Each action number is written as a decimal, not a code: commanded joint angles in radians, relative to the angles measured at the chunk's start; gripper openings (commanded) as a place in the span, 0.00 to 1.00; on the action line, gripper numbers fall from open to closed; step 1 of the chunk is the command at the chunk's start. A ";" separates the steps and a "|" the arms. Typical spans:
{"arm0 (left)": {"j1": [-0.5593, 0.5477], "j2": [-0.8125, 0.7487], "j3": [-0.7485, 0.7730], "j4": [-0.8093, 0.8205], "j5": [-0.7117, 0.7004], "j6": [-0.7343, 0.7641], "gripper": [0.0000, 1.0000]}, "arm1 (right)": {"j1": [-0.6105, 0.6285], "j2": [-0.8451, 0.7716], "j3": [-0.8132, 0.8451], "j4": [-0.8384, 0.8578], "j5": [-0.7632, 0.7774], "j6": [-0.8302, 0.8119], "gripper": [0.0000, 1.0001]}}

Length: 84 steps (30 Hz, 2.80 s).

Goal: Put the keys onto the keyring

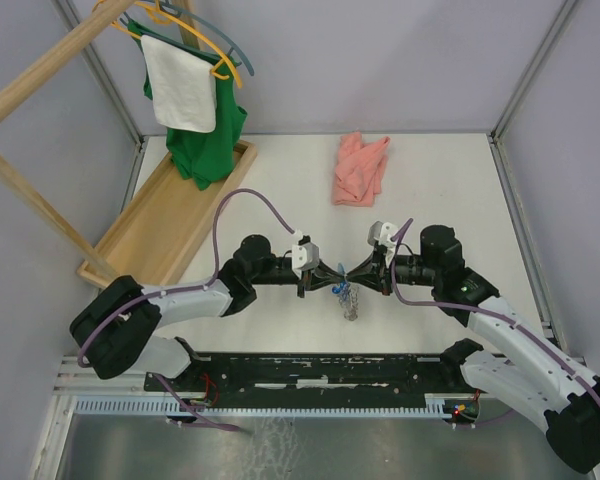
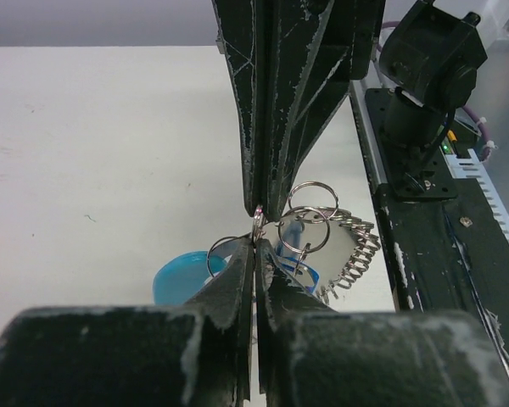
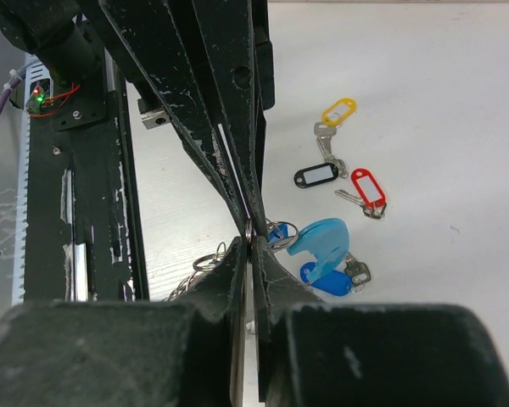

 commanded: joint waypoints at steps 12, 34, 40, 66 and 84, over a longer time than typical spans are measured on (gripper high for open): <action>0.000 -0.133 0.305 -0.795 -0.113 0.294 0.03 | 0.002 -0.045 0.202 -0.318 0.076 -0.244 0.45; -0.015 -0.077 0.243 -0.657 -0.299 0.070 0.10 | 0.006 0.124 0.208 -0.338 0.159 -0.021 0.48; -0.015 -0.150 0.109 -0.624 -0.514 -0.222 0.30 | 0.048 0.206 0.186 -0.325 0.236 0.100 0.52; -0.090 -0.249 -0.099 -0.925 -0.811 -0.850 0.55 | 0.530 0.652 0.250 -0.232 0.850 0.422 0.59; -0.090 -0.173 -0.123 -0.724 -0.759 -0.910 0.52 | 0.247 0.659 0.245 -0.284 0.983 0.522 0.58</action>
